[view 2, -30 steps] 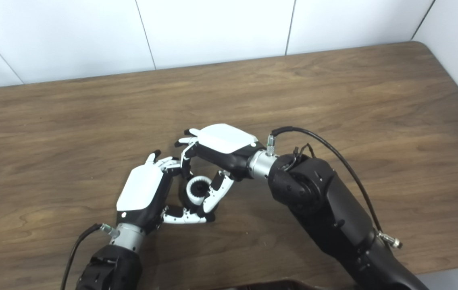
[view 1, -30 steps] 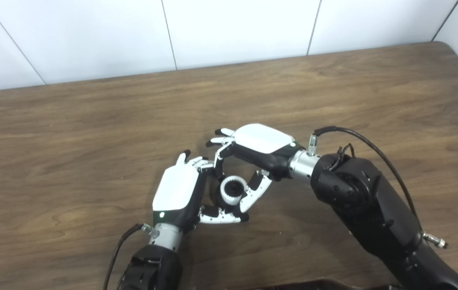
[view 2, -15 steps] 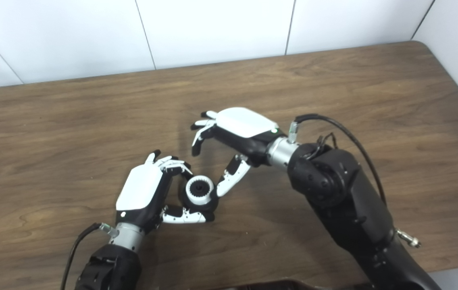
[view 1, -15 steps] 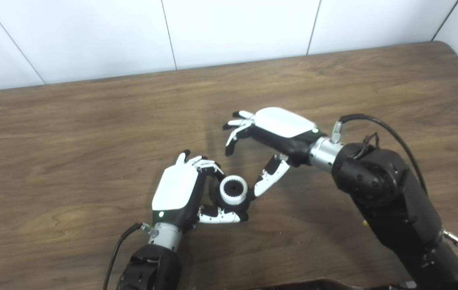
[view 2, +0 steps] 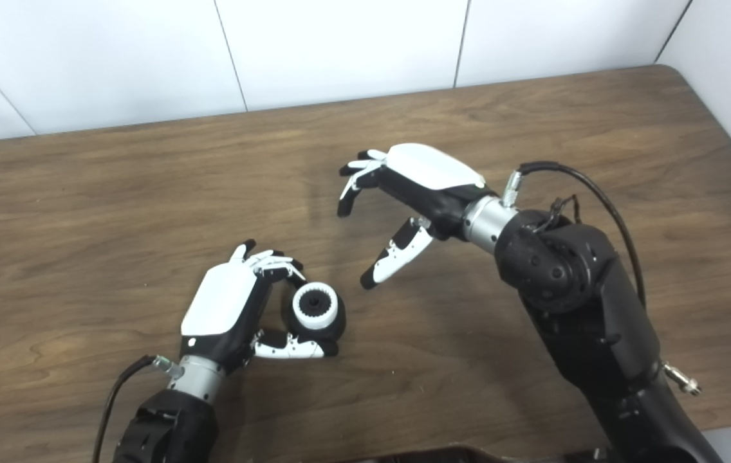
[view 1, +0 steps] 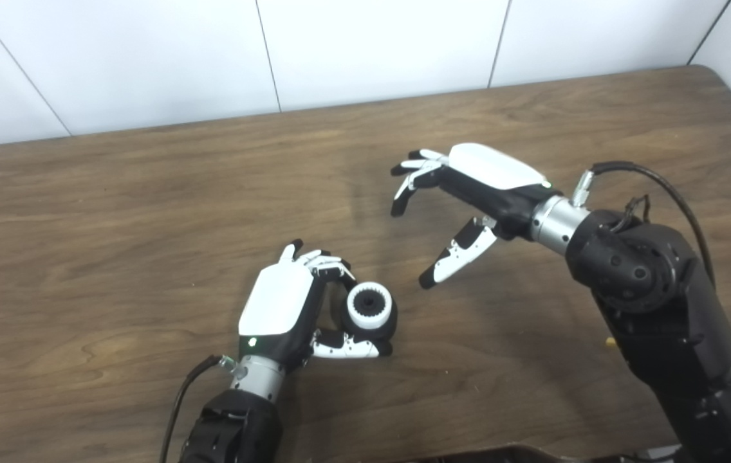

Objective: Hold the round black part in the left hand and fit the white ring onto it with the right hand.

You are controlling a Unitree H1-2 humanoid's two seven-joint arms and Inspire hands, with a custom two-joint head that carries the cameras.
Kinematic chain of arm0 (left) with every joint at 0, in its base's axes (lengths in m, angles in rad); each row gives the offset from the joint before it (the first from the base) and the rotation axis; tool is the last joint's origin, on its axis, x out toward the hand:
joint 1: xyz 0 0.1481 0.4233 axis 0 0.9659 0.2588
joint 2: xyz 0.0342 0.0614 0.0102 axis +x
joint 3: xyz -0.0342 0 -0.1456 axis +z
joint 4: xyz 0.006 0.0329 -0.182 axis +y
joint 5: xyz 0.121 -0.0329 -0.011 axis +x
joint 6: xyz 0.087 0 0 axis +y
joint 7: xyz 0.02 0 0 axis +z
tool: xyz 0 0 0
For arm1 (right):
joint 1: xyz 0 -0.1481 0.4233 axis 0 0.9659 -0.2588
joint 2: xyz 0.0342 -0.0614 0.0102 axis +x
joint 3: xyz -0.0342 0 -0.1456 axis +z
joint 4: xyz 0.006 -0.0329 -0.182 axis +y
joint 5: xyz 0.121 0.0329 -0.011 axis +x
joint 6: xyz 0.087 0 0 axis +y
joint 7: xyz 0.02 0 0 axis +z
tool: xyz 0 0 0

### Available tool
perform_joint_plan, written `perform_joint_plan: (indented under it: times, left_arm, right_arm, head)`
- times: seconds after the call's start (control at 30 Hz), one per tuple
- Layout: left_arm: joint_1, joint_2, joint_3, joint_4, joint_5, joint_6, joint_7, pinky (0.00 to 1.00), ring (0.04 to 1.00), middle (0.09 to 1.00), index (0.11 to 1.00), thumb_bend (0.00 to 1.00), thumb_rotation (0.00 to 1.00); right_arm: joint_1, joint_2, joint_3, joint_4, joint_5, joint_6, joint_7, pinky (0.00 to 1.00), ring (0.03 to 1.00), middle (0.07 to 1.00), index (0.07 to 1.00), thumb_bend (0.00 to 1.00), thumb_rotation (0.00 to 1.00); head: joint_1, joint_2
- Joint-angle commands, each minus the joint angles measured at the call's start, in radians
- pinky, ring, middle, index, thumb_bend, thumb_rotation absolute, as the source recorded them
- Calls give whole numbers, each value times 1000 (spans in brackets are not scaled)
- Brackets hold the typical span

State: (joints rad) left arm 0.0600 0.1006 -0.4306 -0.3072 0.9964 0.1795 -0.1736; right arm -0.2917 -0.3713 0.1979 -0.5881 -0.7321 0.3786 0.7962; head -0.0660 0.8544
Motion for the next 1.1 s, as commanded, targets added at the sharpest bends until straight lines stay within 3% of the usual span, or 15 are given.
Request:
perform_joint_plan:
  times: [0.0, 0.27, 0.3, 0.33, 0.57, 1.07]
  left_arm:
    - [-2, 14, 12, 2, -4, 0, -5, 1000, 847, 747, 487, 522, 55]
    - [-6, 44, 26, 24, -21, -51, 30, 967, 820, 740, 496, 520, 76]
    - [-7, 48, 28, 28, -20, -59, 40, 947, 819, 751, 602, 701, 191]
    - [-8, 52, 30, 32, -20, -65, 46, 936, 818, 760, 654, 775, 245]
    - [-5, 70, 50, 23, -36, -87, 48, 938, 849, 837, 831, 931, 397]
    - [-6, 85, 107, -50, -34, -67, -12, 921, 850, 839, 862, 969, 435]
  right_arm:
    - [-27, -19, -19, -22, 1, -6, -37, 827, 965, 902, 654, 909, 270]
    - [-10, -30, -29, -17, 0, 1, -55, 828, 962, 899, 658, 907, 281]
    - [-7, -32, -30, -16, 0, 1, -58, 826, 963, 900, 659, 906, 285]
    - [-6, -32, -30, -15, 0, 1, -60, 825, 963, 900, 661, 904, 286]
    - [1, -31, -26, -8, -8, 5, -74, 816, 960, 898, 664, 902, 299]
    - [15, -12, -14, 16, -10, 9, -113, 817, 959, 890, 666, 911, 311]
  head:
    - [-1, 0]
    - [0, -3]
    - [0, -3]
    - [0, -3]
    - [2, -6]
    - [13, -10]
